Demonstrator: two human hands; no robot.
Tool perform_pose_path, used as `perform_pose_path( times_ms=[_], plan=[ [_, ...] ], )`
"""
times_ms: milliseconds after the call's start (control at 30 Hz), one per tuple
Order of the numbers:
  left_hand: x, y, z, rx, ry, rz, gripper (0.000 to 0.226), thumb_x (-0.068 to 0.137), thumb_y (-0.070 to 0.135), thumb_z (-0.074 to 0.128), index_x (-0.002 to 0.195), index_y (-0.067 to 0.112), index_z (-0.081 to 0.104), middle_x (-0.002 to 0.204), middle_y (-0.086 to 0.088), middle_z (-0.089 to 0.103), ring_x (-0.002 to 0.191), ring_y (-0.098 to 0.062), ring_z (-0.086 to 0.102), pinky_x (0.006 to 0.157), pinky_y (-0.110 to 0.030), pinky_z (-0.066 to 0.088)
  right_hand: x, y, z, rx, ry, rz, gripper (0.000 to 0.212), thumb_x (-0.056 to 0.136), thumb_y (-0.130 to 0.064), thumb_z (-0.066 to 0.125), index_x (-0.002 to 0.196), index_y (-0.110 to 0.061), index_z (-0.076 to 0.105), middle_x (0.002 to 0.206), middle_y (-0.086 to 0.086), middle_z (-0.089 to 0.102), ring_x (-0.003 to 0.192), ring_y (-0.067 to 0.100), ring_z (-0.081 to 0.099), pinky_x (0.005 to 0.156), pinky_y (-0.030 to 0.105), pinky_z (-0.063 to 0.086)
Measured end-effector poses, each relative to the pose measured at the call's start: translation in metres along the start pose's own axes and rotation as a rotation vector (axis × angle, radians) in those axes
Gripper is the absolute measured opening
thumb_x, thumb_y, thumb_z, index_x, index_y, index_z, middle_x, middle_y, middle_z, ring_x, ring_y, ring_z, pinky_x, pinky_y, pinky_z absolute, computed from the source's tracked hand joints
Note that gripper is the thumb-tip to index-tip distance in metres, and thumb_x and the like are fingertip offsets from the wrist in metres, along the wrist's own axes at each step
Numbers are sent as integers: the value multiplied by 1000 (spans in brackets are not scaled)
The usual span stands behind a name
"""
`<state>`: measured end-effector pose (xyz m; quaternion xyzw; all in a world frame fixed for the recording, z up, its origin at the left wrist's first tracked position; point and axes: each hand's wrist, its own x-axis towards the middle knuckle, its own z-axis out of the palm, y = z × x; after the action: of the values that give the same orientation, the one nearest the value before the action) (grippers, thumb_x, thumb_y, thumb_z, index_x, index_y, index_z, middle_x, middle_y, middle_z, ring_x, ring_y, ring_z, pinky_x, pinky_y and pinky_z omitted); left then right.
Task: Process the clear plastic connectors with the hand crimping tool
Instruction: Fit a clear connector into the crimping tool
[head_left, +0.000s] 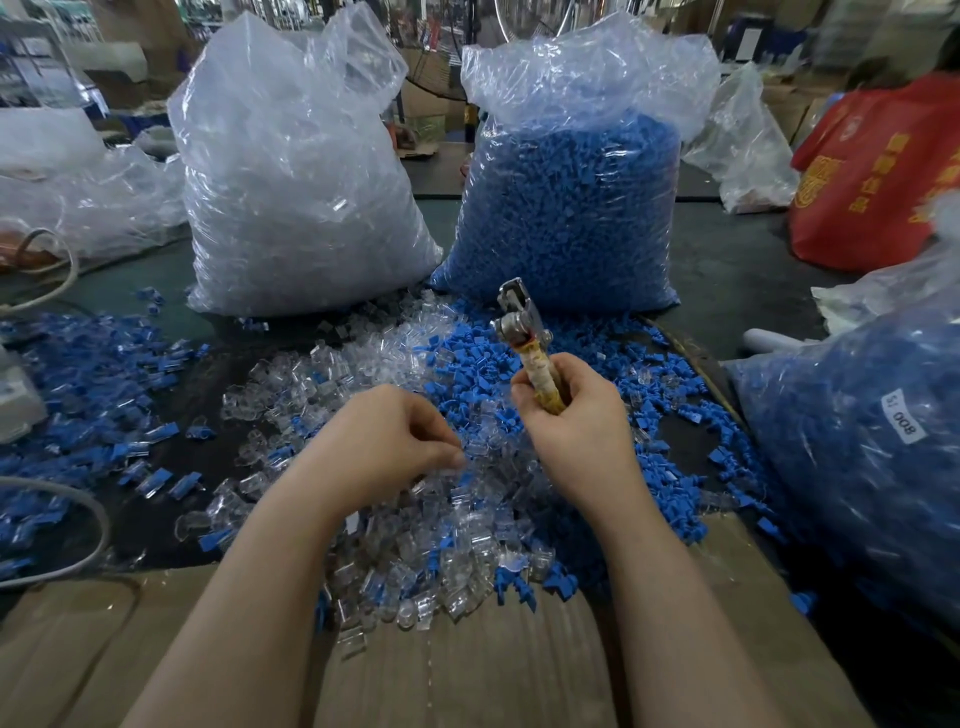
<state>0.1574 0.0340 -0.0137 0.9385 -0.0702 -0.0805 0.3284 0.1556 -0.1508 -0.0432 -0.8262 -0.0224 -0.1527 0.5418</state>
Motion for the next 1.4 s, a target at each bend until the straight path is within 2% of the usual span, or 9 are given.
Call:
perform_pose_path(
  times_ms=[133, 233, 500, 700, 800, 900, 1033, 1167, 1400],
  plan=[
    [-1, 5, 4, -197, 134, -30, 16, 80, 45, 76, 74, 31, 73, 63, 12, 71, 47, -3, 61, 46, -15, 47, 0, -2, 0, 32, 2, -2, 14, 92, -29, 65, 84, -18, 61, 62, -8, 52, 54, 7, 42, 56, 35, 42],
    [0, 8, 5, -469, 166, -16, 8, 77, 36, 79, 79, 29, 76, 72, 9, 74, 63, -4, 69, 57, -16, 53, -1, -3, -1, 70, -2, -1, 15, 92, -29, 66, 85, -17, 61, 60, -12, 51, 53, 5, 40, 54, 28, 39],
    [0, 14, 8, -1001, 30, -77, 26, 55, 11, 80, 80, 19, 80, 89, -3, 77, 85, -14, 72, 76, -23, 55, -2, -6, 1, 149, -2, -10, 9, 92, -20, 66, 83, -21, 63, 58, -15, 53, 50, 2, 42, 47, 15, 37],
    [0, 19, 13, -951, 117, -56, 22, 78, -2, 74, 92, 14, 75, 91, -4, 77, 83, -12, 72, 76, -24, 58, -2, -6, 1, 171, -5, -15, 12, 93, -17, 64, 83, -23, 62, 60, -16, 55, 50, 1, 43, 47, 13, 37],
    [0, 21, 14, -933, 196, -31, 19, 81, 0, 74, 95, 11, 75, 89, -7, 77, 81, -15, 73, 72, -22, 59, -2, -8, 2, 175, -1, -6, 12, 93, -18, 64, 83, -24, 62, 64, -6, 57, 52, 3, 44, 50, 18, 40],
    [-1, 23, 15, -838, 244, 3, 21, 81, 2, 76, 97, 15, 76, 88, -2, 77, 79, -12, 72, 67, -16, 56, -2, -10, 1, 204, 11, 4, 13, 93, -18, 65, 83, -26, 63, 79, 6, 64, 64, 20, 55, 57, 27, 48],
    [-2, 25, 17, -706, 228, 58, 32, 80, 3, 77, 104, 24, 76, 88, 10, 76, 80, -3, 71, 71, -13, 55, -2, -13, 1, 252, 31, 14, 11, 94, -19, 65, 83, -23, 64, 82, 7, 64, 72, 25, 58, 62, 29, 49],
    [-2, 27, 18, -715, 255, 79, 36, 79, 0, 78, 109, 18, 69, 89, 2, 76, 77, -8, 72, 66, -14, 54, -4, -15, 0, 268, 35, 26, 14, 94, -22, 65, 80, -22, 63, 79, 9, 63, 65, 14, 54, 62, 33, 49],
    [-2, 28, 19, -665, 370, 103, 28, 69, 5, 86, 87, 16, 69, 82, 1, 75, 76, -14, 72, 69, -21, 58, -4, -16, -2, 360, 11, 10, 13, 93, -16, 66, 83, -24, 65, 79, -4, 69, 71, 2, 62, 66, 13, 52]
  ],
)
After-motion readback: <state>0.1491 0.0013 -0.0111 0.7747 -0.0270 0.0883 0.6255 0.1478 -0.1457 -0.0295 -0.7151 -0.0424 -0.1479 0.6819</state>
